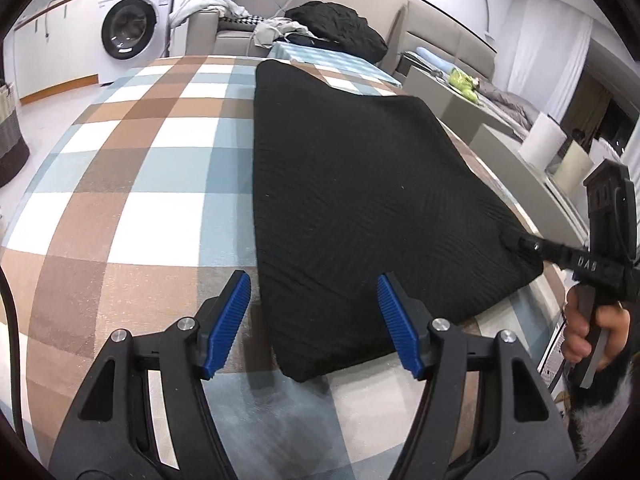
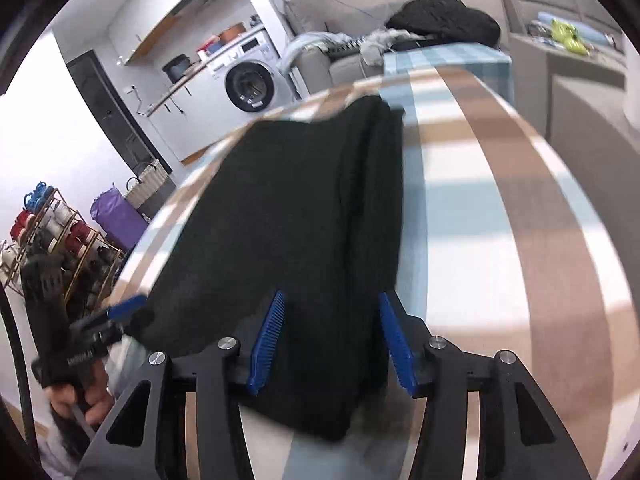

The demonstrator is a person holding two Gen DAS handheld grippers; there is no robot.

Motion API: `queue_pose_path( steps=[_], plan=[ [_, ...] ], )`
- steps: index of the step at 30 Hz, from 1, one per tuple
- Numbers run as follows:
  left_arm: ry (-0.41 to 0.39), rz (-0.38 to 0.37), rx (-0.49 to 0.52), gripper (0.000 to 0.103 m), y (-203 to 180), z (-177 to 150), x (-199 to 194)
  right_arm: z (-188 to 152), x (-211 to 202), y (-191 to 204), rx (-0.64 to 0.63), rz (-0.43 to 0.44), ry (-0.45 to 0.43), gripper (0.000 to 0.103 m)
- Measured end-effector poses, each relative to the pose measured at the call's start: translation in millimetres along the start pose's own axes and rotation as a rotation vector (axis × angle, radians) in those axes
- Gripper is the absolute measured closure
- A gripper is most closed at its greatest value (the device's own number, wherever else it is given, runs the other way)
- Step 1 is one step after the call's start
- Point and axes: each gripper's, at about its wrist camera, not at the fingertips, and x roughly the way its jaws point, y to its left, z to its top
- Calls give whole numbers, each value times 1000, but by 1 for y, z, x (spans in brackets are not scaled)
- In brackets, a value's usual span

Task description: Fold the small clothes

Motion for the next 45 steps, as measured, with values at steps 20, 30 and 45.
queue_pose_path(
  steps=[20,30,45],
  plan=[
    [20,150,58,84,14,54,42,44,50,20,3,-21,19,80],
    [8,145,27,83,28,63,40,56,56,30,-48,-88,-5,62],
    [-323,109,73,1,7,28,-56,0,-26,68,-226,-74,-236,0]
  ],
)
